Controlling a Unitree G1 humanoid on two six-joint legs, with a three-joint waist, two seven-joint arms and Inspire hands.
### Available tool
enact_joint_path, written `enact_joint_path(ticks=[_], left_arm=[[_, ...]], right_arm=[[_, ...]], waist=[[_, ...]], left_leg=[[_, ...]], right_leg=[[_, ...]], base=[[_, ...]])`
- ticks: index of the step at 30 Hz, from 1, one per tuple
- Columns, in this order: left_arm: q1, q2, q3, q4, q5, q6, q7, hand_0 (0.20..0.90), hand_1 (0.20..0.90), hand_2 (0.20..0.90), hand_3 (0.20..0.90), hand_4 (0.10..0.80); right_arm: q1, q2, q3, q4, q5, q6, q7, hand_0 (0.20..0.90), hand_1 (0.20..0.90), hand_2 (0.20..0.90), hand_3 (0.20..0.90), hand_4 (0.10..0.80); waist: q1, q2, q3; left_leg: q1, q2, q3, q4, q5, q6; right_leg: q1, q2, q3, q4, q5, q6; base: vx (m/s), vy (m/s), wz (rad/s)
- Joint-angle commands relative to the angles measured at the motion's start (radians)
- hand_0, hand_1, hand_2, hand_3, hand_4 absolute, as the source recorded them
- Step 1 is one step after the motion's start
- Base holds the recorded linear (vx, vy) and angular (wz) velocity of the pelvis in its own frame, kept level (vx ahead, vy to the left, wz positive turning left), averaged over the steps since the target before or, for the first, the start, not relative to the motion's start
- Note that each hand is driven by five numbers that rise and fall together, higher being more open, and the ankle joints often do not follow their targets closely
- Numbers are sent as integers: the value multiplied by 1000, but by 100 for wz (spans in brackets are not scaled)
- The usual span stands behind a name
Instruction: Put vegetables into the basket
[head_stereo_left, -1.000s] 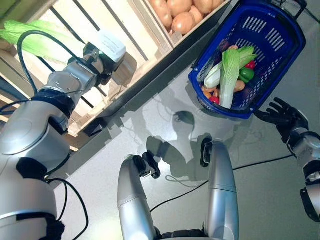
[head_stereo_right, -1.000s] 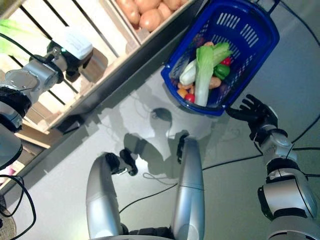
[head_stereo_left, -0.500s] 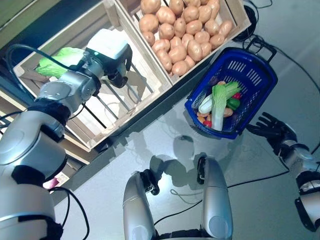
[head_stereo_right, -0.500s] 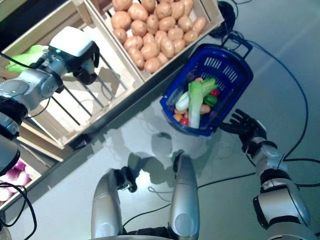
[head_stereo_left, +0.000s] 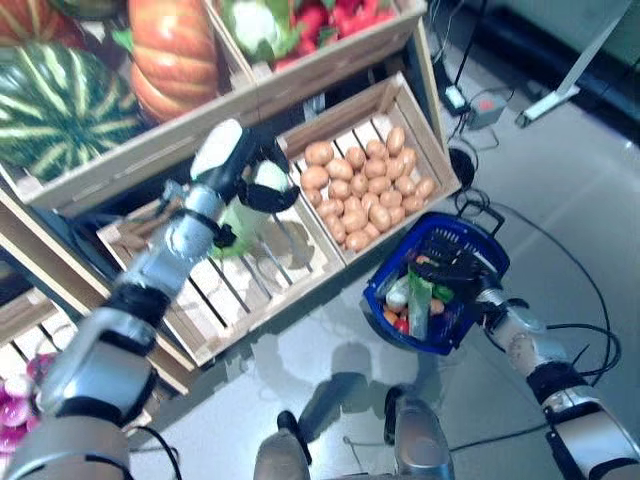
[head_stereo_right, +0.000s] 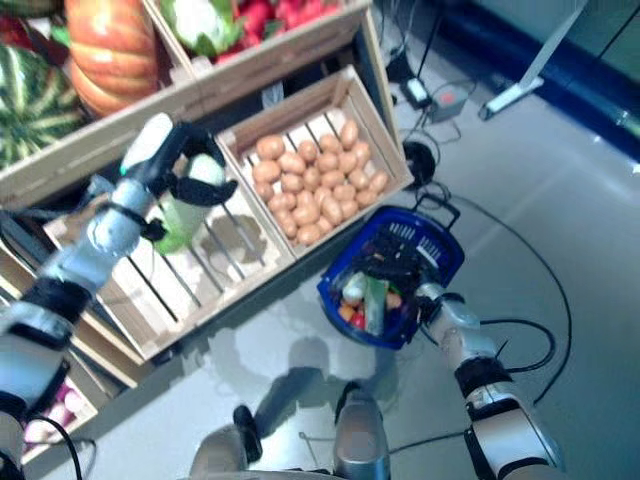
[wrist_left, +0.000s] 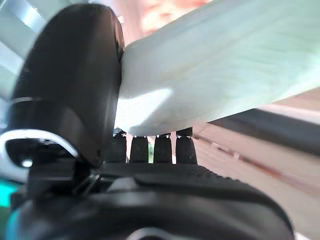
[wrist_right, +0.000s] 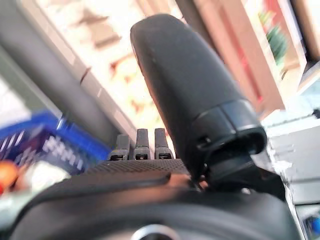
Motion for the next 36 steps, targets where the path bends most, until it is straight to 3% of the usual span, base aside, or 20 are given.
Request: enact_joint_path(ticks=[1, 3, 9, 16, 24, 30, 36], left_arm=[[19, -20, 114, -62, -204, -58, -24, 300, 300, 300, 300, 400], [66, -77, 146, -101, -227, -74, -17, 300, 300, 300, 300, 400], [128, -133, 171, -194, -286, -84, -15, 300, 300, 300, 300, 400], [207, -181, 210, -315, -367, -71, -38, 300, 300, 300, 300, 400], [198, -195, 186, -422, -302, -35, -22, 300, 300, 300, 300, 400], [197, -192, 165, -466, -336, -5, -60, 300, 300, 300, 300, 400], [195, -235, 128, -510, -375, 27, -73, 300, 300, 300, 300, 400]], right_arm=[[7, 28, -20, -53, -24, 12, 46, 900, 900, 900, 900, 800], [19, 51, -7, -109, -37, 29, 41, 900, 900, 900, 900, 800], [22, 77, 25, -242, -47, 40, 18, 900, 900, 900, 900, 800], [48, 84, 53, -328, -122, 65, 30, 900, 900, 900, 900, 800], [9, 98, 75, -365, -75, 84, 26, 900, 900, 900, 900, 800], [-13, 83, 112, -375, -98, 141, 58, 900, 900, 900, 900, 800], [-50, 98, 152, -343, -101, 168, 69, 900, 900, 900, 900, 800]], waist=[[23, -20, -169], [25, -18, -190], [36, -22, -212], [47, -31, -219], [65, -34, -217], [72, -38, -221], [83, -43, -219]], left_leg=[[-16, -43, -30, -17, 28, 31], [20, -53, -31, -83, 46, 30], [60, -69, -52, -181, 71, 30], [70, -70, -65, -188, 64, 37], [80, -76, -83, -188, 55, 37], [87, -80, -90, -188, 49, 39], [90, -80, -99, -188, 47, 40]], right_leg=[[156, -14, -1, -278, 158, 2], [186, -7, 0, -333, 183, 11], [224, 15, -4, -414, 217, 17], [237, 24, -6, -414, 206, 9], [257, 25, -18, -419, 203, 10], [265, 23, -17, -423, 204, 13], [269, 24, -21, -423, 204, 12]], base=[[66, -19, -6], [39, -23, 3], [1, -20, 7], [3, -12, 6], [10, -7, 7], [20, -1, 8], [7, -4, 6]])
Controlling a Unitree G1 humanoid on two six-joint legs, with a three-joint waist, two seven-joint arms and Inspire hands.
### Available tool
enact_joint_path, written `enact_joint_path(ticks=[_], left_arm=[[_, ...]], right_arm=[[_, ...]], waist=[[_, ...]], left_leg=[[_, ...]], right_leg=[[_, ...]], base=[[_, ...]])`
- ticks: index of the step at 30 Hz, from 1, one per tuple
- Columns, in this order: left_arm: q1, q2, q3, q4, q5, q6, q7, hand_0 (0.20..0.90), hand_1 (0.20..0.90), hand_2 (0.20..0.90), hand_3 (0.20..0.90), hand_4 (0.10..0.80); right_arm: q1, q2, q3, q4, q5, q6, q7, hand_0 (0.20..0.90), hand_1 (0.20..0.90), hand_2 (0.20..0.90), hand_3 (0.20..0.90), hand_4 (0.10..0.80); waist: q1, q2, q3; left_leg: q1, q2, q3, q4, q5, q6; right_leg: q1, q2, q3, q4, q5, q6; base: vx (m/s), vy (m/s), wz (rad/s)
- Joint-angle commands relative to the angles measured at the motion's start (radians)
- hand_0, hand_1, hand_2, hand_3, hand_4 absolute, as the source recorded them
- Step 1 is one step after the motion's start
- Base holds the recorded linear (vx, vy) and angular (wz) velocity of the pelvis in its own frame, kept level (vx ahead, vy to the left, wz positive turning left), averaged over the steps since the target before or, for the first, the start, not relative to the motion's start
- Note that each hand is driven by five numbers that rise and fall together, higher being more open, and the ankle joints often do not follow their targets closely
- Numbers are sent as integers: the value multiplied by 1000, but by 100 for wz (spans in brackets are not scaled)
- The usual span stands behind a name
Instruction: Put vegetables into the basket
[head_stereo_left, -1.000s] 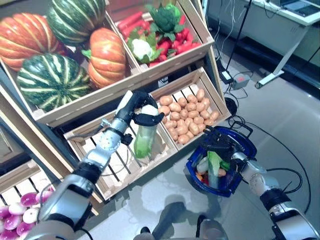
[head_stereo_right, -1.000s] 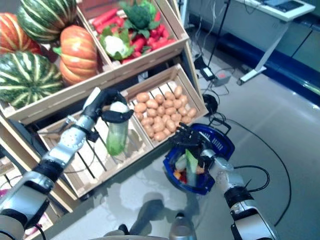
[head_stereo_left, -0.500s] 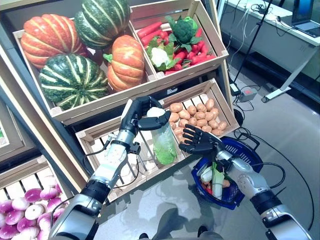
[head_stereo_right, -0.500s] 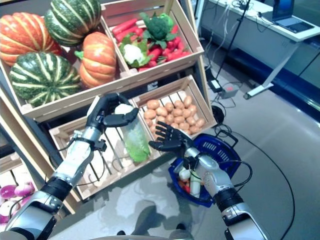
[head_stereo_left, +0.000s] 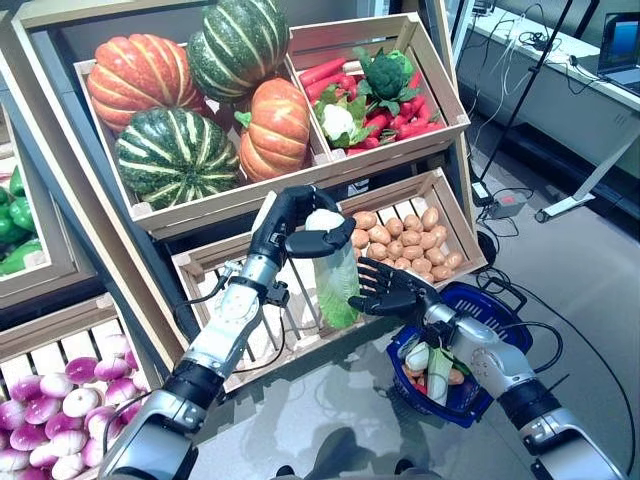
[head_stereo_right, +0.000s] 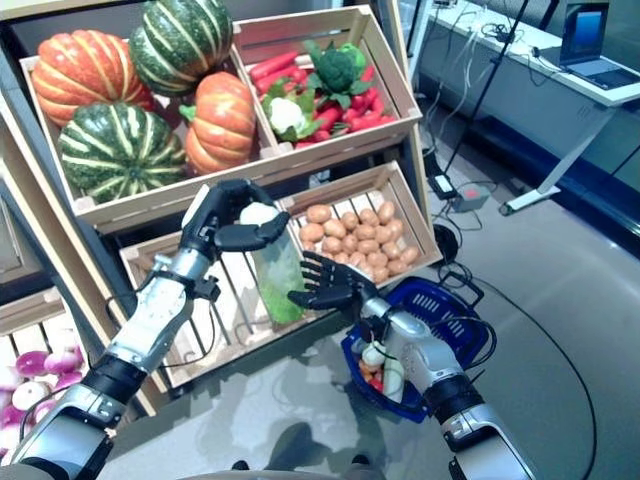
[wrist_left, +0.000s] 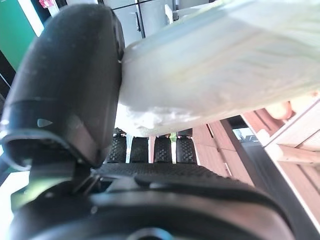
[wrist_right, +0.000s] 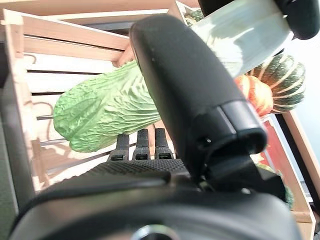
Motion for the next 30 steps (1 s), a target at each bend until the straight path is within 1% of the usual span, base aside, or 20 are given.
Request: enact_joint_path(ticks=[1, 6, 7, 9, 14, 19, 23, 24, 25, 26, 28, 30], left_arm=[[-110, -53, -3, -84, -75, -80, -8, 300, 300, 300, 300, 400], [-114, -81, -26, -95, -110, -59, -34, 300, 300, 300, 300, 400], [-123, -99, -39, -91, -127, -47, -51, 300, 300, 300, 300, 400], [-127, -103, -44, -92, -133, -43, -55, 300, 300, 300, 300, 400], [-138, -136, -78, -103, -164, -16, -75, 300, 300, 300, 300, 400], [-147, -162, -109, -102, -206, -1, -122, 300, 300, 300, 300, 400], [-156, -180, -131, -103, -320, 20, -215, 300, 300, 300, 300, 400], [-155, -183, -132, -104, -330, 23, -223, 300, 300, 300, 300, 400], [-153, -188, -134, -107, -365, 35, -247, 300, 300, 300, 300, 400], [-146, -194, -138, -107, -409, 50, -286, 300, 300, 300, 300, 400], [-140, -197, -143, -110, -436, 59, -305, 300, 300, 300, 300, 400], [-130, -203, -145, -119, -514, 85, -345, 300, 300, 300, 300, 400]], right_arm=[[-113, 33, 64, -22, 28, -39, 71, 900, 900, 900, 900, 800], [-150, 50, 82, 3, 35, -18, 81, 900, 900, 900, 900, 800], [-179, 57, 91, 26, 55, -4, 86, 900, 900, 900, 900, 800], [-193, 58, 96, 36, 62, 2, 87, 900, 900, 900, 900, 800], [-269, 79, 119, 83, 94, 22, 86, 900, 900, 900, 900, 800], [-315, 104, 128, 124, 151, 53, 129, 900, 900, 900, 900, 800], [-351, 124, 126, 176, 266, 119, 265, 900, 900, 900, 900, 800], [-353, 125, 125, 180, 275, 124, 279, 900, 900, 900, 900, 800], [-356, 129, 123, 189, 302, 140, 324, 900, 900, 900, 900, 800], [-360, 134, 120, 199, 339, 162, 397, 900, 900, 900, 900, 800], [-360, 136, 116, 204, 364, 176, 435, 900, 900, 900, 900, 800], [-365, 133, 106, 224, 409, 191, 487, 900, 900, 900, 900, 800]], waist=[[11, -20, -128], [18, -20, -126], [23, -21, -127], [25, -21, -126], [36, -22, -129], [46, -23, -133], [57, -24, -138], [58, -23, -139], [61, -23, -141], [65, -22, -144], [67, -22, -145], [71, -21, -149]], left_leg=[[-40, -24, -21, -1, -22, 16], [-38, -24, -27, -1, -23, 16], [-37, -25, -33, -1, -25, 15], [-35, -25, -34, -1, -25, 14], [-29, -26, -44, -1, -29, 14], [-27, -26, -52, -1, -31, 14], [-25, -26, -61, -1, -32, 16], [-26, -26, -61, -1, -32, 16], [-26, -25, -63, -1, -32, 16], [-26, -25, -64, -1, -33, 16], [-26, -25, -66, -1, -34, 16], [-26, -26, -71, -1, -36, 16]], right_leg=[[-17, -2, 2, 0, 18, -47], [-13, -2, -1, 0, 17, -48], [-10, -2, -3, 0, 16, -48], [-8, -2, -4, 0, 16, -48], [1, -4, -4, 0, 14, -49], [4, -4, -3, 0, 13, -50], [9, -5, -6, 0, 13, -51], [9, -6, -7, 0, 13, -51], [9, -6, -8, 0, 13, -51], [10, -7, -10, 0, 13, -51], [11, -7, -11, 0, 13, -50], [12, -9, -11, 0, 11, -49]], base=[[-4, -8, 7], [0, -2, 1], [0, 0, 0], [0, 0, 0], [9, 0, 2], [18, 3, 6], [28, 1, 4], [20, 0, 6], [27, 2, 9], [31, 1, 10], [26, 1, 6], [22, 1, 5]])
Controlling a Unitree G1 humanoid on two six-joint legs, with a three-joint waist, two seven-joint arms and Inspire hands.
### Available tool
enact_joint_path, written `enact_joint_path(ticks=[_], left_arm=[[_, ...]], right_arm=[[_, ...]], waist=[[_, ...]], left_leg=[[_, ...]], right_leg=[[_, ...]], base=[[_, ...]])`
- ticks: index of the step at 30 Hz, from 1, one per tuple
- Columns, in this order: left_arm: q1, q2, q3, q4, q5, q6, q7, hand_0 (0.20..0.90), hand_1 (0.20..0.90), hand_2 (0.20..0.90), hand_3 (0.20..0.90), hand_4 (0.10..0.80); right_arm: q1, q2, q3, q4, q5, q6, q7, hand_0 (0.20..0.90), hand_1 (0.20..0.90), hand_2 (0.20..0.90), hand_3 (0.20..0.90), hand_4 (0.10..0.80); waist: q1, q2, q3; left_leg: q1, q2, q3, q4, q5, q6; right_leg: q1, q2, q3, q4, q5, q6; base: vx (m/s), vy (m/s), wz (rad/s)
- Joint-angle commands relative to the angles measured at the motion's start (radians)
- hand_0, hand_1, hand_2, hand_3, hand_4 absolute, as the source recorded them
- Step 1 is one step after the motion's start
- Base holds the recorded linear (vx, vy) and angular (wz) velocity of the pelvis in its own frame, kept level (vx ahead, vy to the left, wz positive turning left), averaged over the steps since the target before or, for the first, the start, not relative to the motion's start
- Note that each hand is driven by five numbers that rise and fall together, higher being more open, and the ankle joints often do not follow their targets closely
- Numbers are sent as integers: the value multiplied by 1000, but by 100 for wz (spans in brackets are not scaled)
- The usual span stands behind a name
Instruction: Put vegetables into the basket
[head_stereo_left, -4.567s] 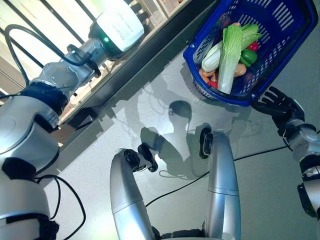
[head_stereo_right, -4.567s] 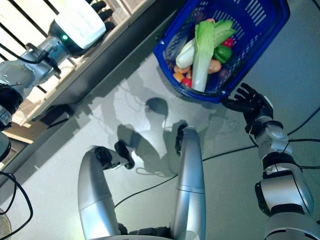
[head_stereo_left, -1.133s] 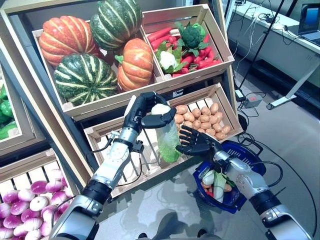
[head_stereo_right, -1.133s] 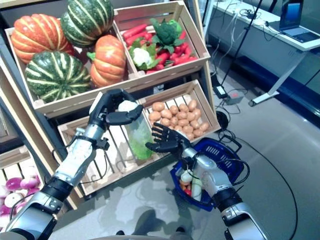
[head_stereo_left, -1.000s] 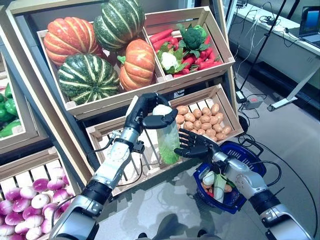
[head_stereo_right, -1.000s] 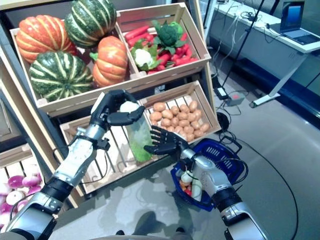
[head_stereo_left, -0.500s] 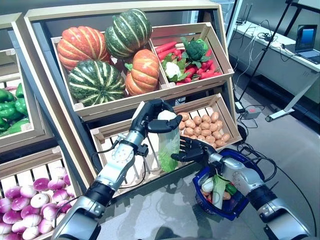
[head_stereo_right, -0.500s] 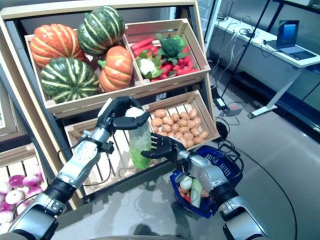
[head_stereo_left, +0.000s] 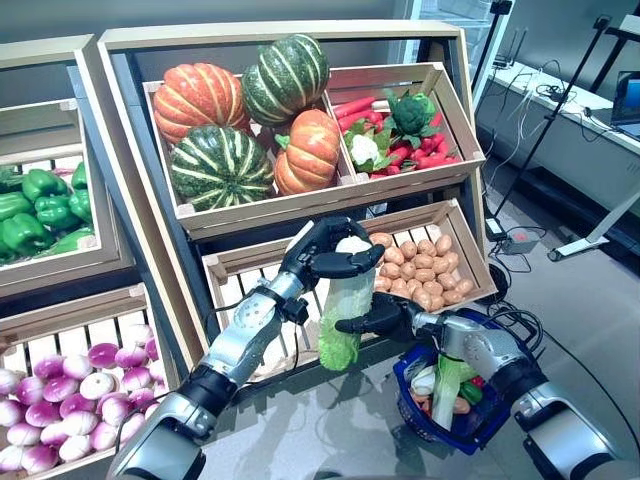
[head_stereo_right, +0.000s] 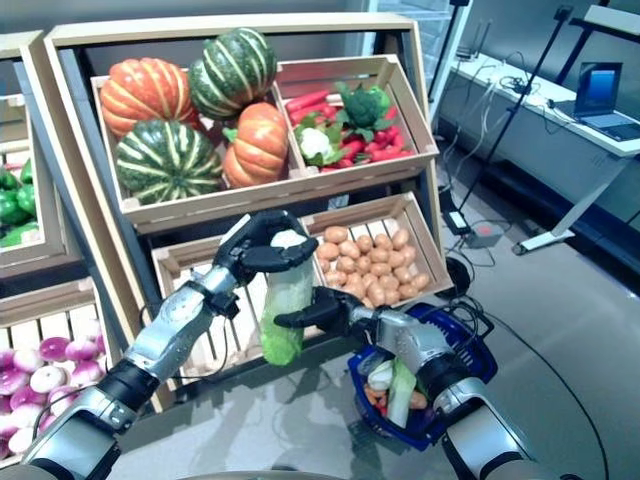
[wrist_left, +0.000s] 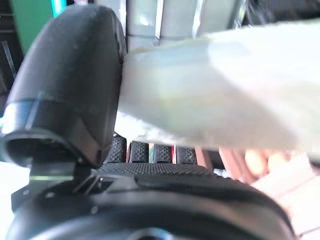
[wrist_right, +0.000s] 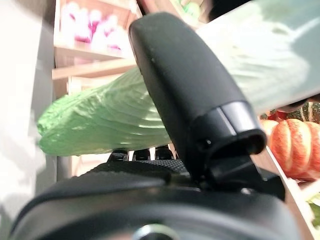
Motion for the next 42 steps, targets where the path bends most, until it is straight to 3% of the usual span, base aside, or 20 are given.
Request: enact_joint_path(ticks=[1, 6, 7, 8, 26, 27, 34, 42], left_arm=[[-128, -149, -30, -101, -208, -51, -126, 300, 300, 300, 300, 400], [-120, -160, -26, -100, -239, -37, -163, 300, 300, 300, 300, 400], [-118, -158, -30, -102, -241, -40, -164, 300, 300, 300, 300, 400], [-118, -158, -32, -101, -247, -44, -169, 300, 300, 300, 300, 400], [-129, -102, -2, -97, -217, -18, -115, 300, 300, 300, 300, 400], [-122, -92, 6, -94, -207, 2, -114, 900, 900, 900, 900, 800], [-79, -2, 55, -90, -145, 26, -122, 900, 900, 900, 900, 800], [-30, 113, 164, -12, -24, -54, -74, 900, 900, 900, 900, 800]], right_arm=[[-217, 125, -17, 17, 254, -33, 244, 900, 900, 900, 900, 800], [-215, 134, -33, 45, 294, -32, 278, 900, 900, 900, 900, 800], [-212, 136, -34, 47, 298, -40, 271, 719, 719, 719, 719, 679], [-210, 139, -34, 48, 314, -51, 248, 300, 300, 300, 300, 400], [-191, 90, -62, 87, 286, -60, 120, 300, 300, 300, 300, 400], [-183, 81, -66, 90, 281, -61, 107, 300, 300, 300, 300, 400], [-119, 20, -92, 92, 247, -63, 90, 300, 300, 300, 300, 400], [-17, -48, -151, 126, 202, -82, 100, 300, 300, 300, 300, 400]], waist=[[14, -5, -80], [18, -4, -84], [19, -4, -85], [19, -4, -85], [3, -2, -84], [2, -2, -83], [-2, 1, -82], [-7, 5, -74]], left_leg=[[-19, -25, -11, 1, -57, 17], [-20, -25, -15, 1, -59, 18], [-21, -25, -16, 1, -59, 18], [-22, -26, -18, 1, -59, 18], [-25, -25, -10, 1, -56, 23], [-25, -25, -9, 1, -56, 23], [-29, -22, 3, 1, -52, 21], [-32, -19, 18, 1, -46, 20]], right_leg=[[-10, -12, -11, 1, 11, -48], [-10, -15, -12, 1, 11, -46], [-11, -16, -11, 1, 12, -45], [-12, -17, -10, 1, 13, -44], [-27, -15, 9, 1, 21, -42], [-28, -15, 10, 1, 22, -42], [-37, -15, 11, 1, 28, -38], [-45, -16, 12, 1, 31, -35]], base=[[11, -1, 5], [8, -2, 4], [-5, -6, 6], [-9, -5, 5], [-5, 0, 1], [0, 0, 0], [0, 0, 0], [-11, 3, -6]])
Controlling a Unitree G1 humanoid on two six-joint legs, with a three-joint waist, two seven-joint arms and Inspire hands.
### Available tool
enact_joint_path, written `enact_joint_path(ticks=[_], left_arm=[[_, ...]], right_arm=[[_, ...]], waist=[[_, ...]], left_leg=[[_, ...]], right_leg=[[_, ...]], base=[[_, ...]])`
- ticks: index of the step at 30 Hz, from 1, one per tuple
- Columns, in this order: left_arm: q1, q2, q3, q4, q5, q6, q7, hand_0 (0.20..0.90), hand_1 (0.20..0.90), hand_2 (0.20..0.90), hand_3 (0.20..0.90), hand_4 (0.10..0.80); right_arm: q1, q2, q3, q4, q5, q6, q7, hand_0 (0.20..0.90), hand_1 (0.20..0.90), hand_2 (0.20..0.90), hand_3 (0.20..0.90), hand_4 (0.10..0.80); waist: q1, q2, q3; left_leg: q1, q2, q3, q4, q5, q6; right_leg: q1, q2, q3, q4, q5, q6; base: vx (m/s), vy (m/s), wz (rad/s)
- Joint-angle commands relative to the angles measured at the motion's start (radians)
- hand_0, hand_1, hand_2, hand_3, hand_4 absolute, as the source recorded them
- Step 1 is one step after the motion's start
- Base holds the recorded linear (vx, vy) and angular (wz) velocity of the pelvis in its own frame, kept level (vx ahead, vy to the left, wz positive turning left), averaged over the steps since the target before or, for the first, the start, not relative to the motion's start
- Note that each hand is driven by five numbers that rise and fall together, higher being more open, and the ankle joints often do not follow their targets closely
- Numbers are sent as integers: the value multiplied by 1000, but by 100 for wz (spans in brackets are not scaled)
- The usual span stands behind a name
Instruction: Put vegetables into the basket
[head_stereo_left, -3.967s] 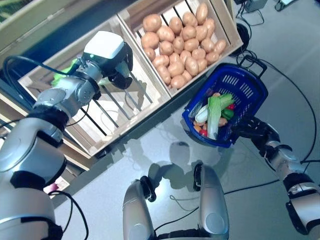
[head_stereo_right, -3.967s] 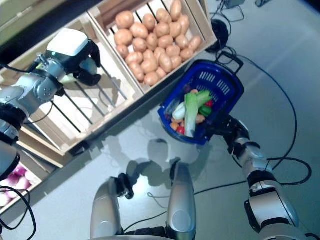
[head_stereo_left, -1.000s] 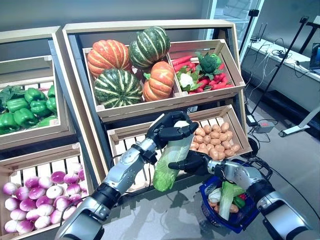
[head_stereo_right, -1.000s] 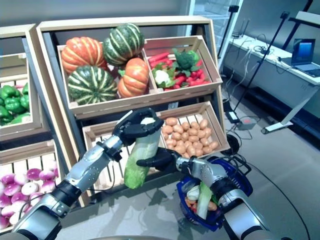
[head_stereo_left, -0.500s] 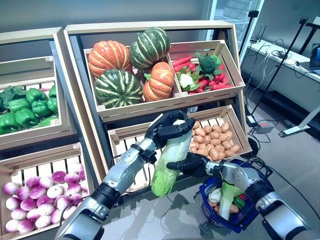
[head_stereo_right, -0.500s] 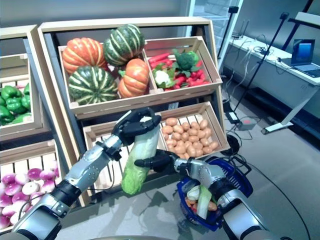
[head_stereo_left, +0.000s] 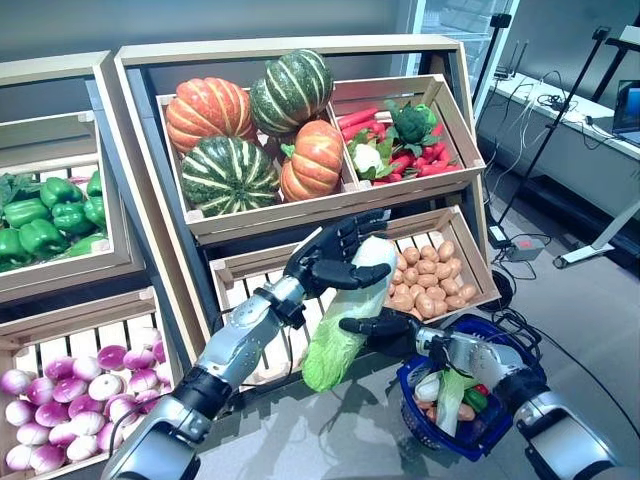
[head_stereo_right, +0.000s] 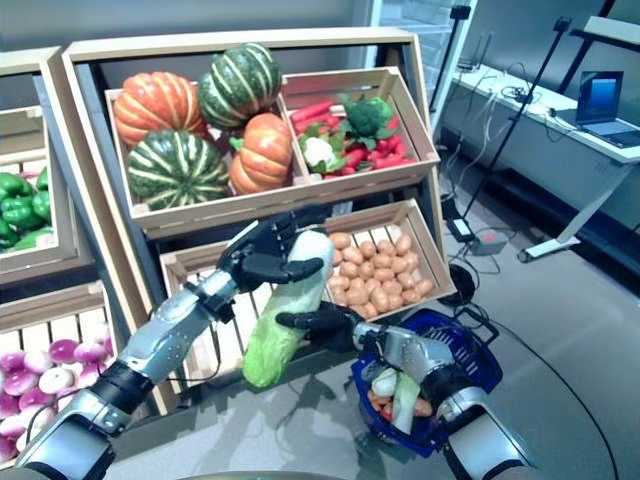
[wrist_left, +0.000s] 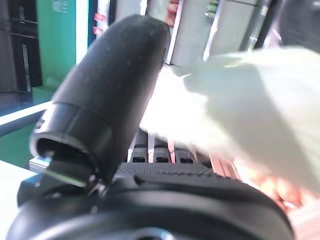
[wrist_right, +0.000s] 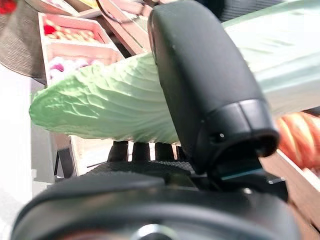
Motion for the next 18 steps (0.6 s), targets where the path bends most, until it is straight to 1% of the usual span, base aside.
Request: enact_joint_path(ticks=[1, 4, 7, 8, 10, 13, 14, 18], left_arm=[[-70, 51, 125, 46, 65, -140, 8, 900, 900, 900, 900, 800], [-23, 62, 169, 62, 76, -144, -9, 900, 900, 900, 900, 800], [38, 56, 222, 84, 78, -139, -1, 900, 900, 900, 900, 800], [41, 56, 226, 87, 80, -138, 5, 900, 900, 900, 900, 800], [76, 45, 257, 148, 115, -174, 24, 900, 900, 900, 900, 800], [104, 32, 280, 183, 109, -183, 61, 900, 900, 900, 900, 800], [123, 17, 297, 203, 114, -195, 70, 900, 900, 900, 900, 800], [176, -22, 315, 244, 131, -218, 102, 900, 900, 900, 900, 800]], right_arm=[[-61, -46, -124, 36, 99, -97, 10, 300, 300, 300, 300, 400], [5, -58, -167, 55, 70, -113, 3, 300, 300, 300, 300, 400], [68, -48, -226, 102, 60, -149, -57, 300, 300, 300, 300, 400], [72, -47, -231, 106, 62, -151, -65, 300, 300, 300, 300, 400], [105, -43, -291, 169, 51, -184, -97, 300, 300, 300, 300, 400], [125, -47, -337, 217, 49, -205, -145, 300, 300, 300, 300, 400], [131, -50, -372, 260, 46, -222, -157, 300, 300, 300, 300, 400], [128, -67, -475, 341, 71, -288, -274, 300, 300, 300, 300, 400]], waist=[[5, -6, -31], [3, -4, -28], [4, 1, -23], [4, 1, -22], [5, 4, -12], [6, 6, -4], [9, 7, -1], [19, 10, 14]], left_leg=[[-7, -17, 16, 1, -57, 18], [-7, -15, 20, 1, -56, 17], [-6, -14, 24, 1, -57, 18], [-5, -14, 24, 1, -57, 18], [-3, -12, 24, 1, -57, 17], [0, -10, 24, 1, -58, 15], [1, -10, 24, 1, -60, 15], [6, -7, 19, 1, -63, 12]], right_leg=[[-18, -16, -17, 1, 28, -32], [-19, -16, -18, 1, 29, -31], [-19, -15, -18, 1, 28, -33], [-19, -15, -18, 1, 28, -33], [-17, -14, -19, 1, 27, -35], [-14, -14, -21, 1, 26, -35], [-13, -13, -24, 1, 25, -35], [-6, -8, -28, 1, 23, -39]], base=[[-7, 6, -6], [0, 0, 0], [0, 0, 0], [0, 0, 0], [0, 0, 0], [0, 0, 0], [31, -1, -2], [41, -6, -1]])
